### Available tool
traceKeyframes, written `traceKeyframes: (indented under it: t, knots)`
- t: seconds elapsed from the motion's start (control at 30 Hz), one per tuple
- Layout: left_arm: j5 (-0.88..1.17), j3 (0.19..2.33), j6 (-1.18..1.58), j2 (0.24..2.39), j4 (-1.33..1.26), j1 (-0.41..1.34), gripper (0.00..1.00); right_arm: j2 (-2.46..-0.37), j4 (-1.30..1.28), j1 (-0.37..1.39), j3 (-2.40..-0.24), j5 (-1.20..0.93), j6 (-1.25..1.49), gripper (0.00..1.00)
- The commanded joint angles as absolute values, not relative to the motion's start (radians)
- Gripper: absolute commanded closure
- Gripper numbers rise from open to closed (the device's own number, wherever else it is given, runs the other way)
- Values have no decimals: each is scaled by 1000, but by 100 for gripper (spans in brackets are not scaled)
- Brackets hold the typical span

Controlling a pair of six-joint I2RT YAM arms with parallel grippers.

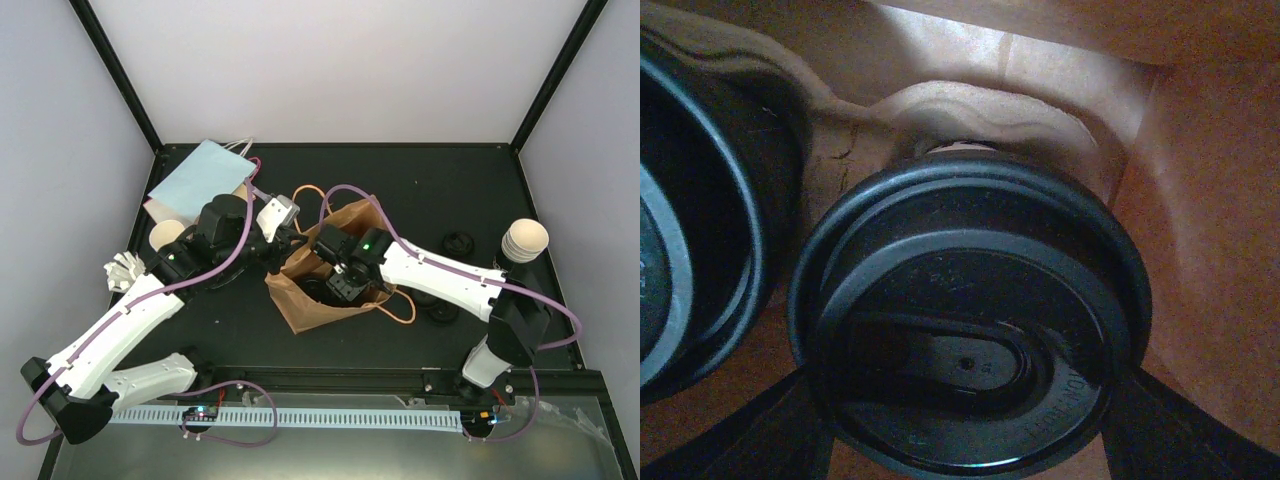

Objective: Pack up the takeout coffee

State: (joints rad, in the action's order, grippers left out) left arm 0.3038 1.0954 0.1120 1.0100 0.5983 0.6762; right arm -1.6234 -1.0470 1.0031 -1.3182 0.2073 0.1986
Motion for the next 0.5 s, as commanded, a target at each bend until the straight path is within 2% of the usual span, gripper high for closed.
traceKeyframes:
  t: [0.0,0.47]
  knots:
    - [351,1091,100,1027,665,684,97,-1724,-1140,1009,-1261,60,225,60]
    - [357,1084,106,1027,662,698,97,-1774,-1133,1008,-1292,68,232,60]
